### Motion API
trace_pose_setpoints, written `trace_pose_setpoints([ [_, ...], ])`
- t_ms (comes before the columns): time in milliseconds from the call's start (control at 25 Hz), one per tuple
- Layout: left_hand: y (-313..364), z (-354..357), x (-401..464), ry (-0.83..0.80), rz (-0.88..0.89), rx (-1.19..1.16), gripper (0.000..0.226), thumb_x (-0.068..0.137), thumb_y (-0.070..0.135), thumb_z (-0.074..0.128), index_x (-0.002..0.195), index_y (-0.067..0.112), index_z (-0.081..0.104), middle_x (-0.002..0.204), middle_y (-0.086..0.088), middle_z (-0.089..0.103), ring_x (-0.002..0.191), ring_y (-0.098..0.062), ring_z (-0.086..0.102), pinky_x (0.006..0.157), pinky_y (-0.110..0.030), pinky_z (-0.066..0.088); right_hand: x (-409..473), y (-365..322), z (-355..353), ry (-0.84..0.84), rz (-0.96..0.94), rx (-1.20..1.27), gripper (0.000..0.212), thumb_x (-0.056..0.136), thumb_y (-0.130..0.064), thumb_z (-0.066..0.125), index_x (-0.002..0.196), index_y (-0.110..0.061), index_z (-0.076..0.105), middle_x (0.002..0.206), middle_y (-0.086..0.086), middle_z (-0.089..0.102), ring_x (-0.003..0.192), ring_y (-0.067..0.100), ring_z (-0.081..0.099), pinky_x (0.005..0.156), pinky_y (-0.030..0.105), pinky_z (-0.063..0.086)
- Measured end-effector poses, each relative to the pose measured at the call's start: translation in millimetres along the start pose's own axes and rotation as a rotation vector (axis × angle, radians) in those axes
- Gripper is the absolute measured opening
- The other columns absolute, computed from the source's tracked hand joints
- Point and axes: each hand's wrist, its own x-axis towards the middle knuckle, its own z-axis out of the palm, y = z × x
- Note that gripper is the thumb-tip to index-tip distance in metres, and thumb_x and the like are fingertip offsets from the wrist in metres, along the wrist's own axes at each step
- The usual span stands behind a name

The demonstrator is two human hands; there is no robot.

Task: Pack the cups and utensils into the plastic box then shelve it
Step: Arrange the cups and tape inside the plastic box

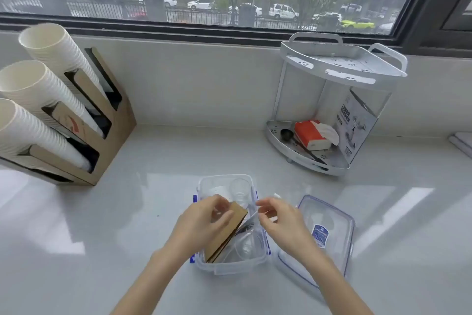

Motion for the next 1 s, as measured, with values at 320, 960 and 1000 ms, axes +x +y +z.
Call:
trace_pose_setpoints([
  [320, -8.7, 24.1, -8.5, -0.153, -0.128, 0.334, 0.035, 0.084, 0.05, 0.045, 0.088, 0.022, 0.066, 0.092, 0.004, 0.071, 0.091, -0.019, 0.062, 0.067, -0.025, 0.039, -13.1, 17.8, 9.6, 0.015, -0.002, -0.088, 0.021, 0.089, -0.016, 0.053, 0.107, -0.02, 0.063, 0.098, -0.008, 0.05, 0.072, -0.006, 0.051, 0.08, 0.02, 0.046],
  [960, -11.5, 41.9, -4.9, -0.018, -0.204, 0.134, 0.019, 0.077, 0.021, 0.047, 0.062, 0.019, 0.036, 0.063, 0.002, 0.053, 0.068, -0.025, 0.048, 0.057, -0.029, 0.035, -8.5, 22.3, 18.7, -0.043, 0.043, -0.065, 0.022, 0.089, -0.016, 0.053, 0.108, -0.017, 0.062, 0.098, -0.003, 0.051, 0.07, 0.004, 0.053, 0.071, 0.016, 0.044],
  [1000, -11.5, 37.4, -3.5, 0.004, -0.192, 0.093, 0.019, 0.077, 0.02, 0.047, 0.062, 0.018, 0.035, 0.061, 0.002, 0.051, 0.066, -0.025, 0.047, 0.057, -0.03, 0.036, -7.6, 20.8, 17.9, -0.038, 0.038, -0.056, 0.02, 0.089, -0.018, 0.053, 0.107, -0.018, 0.063, 0.099, -0.002, 0.052, 0.069, 0.001, 0.053, 0.067, 0.011, 0.043],
])
